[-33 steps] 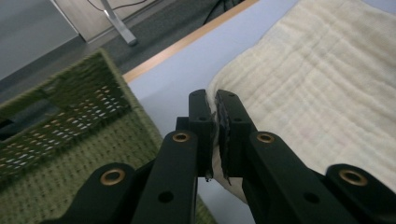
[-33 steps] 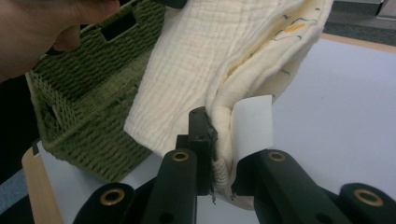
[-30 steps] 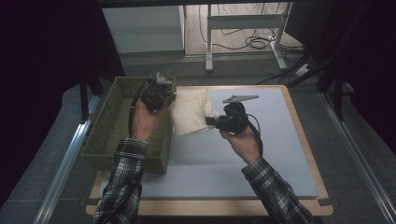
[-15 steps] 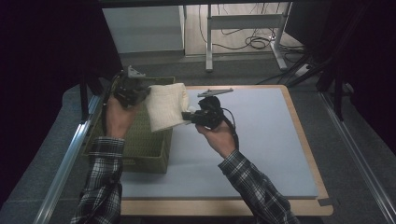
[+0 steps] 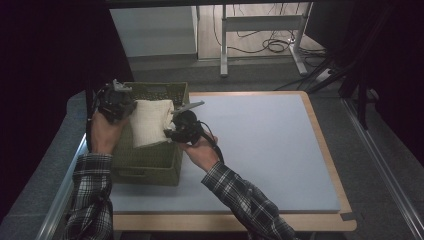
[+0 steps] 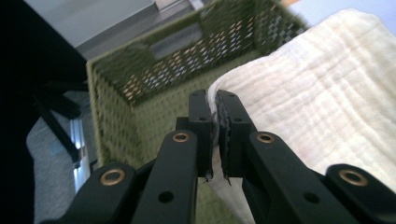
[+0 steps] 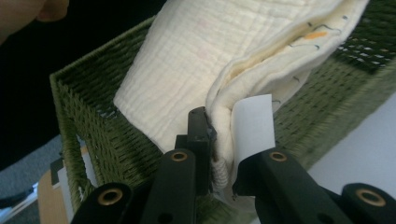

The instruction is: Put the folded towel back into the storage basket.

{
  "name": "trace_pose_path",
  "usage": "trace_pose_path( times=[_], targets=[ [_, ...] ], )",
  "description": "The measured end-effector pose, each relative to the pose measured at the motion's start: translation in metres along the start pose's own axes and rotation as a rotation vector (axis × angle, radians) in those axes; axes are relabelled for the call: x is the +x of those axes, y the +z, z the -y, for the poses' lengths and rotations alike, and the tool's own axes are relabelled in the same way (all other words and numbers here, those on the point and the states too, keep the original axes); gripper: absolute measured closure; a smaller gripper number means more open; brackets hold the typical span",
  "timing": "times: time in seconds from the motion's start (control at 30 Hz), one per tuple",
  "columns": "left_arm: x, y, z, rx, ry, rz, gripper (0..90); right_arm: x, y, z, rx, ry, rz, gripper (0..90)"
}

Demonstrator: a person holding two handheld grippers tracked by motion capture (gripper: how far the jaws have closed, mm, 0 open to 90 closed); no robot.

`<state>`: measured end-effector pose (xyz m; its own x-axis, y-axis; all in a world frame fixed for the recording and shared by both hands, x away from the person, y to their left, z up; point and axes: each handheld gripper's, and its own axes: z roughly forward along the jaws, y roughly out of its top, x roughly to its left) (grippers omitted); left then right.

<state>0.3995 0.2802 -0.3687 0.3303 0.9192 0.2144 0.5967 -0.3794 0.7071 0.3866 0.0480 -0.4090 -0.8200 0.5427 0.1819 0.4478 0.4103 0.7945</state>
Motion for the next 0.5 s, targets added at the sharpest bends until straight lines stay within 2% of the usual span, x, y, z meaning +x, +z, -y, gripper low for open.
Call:
trace_pose_path(
  times=[0.37,0.5],
  targets=[
    [0.016,0.032,0.024,0.085,-0.003,-0.014,85.3,0.025,0.044,-0.006,0.101,-0.067,0.035,80.2],
    [0.017,0.046,0.027,0.126,0.018,-0.023,85.2,0.032,0.058,-0.010,0.139,-0.095,0.051,79.6]
  ],
)
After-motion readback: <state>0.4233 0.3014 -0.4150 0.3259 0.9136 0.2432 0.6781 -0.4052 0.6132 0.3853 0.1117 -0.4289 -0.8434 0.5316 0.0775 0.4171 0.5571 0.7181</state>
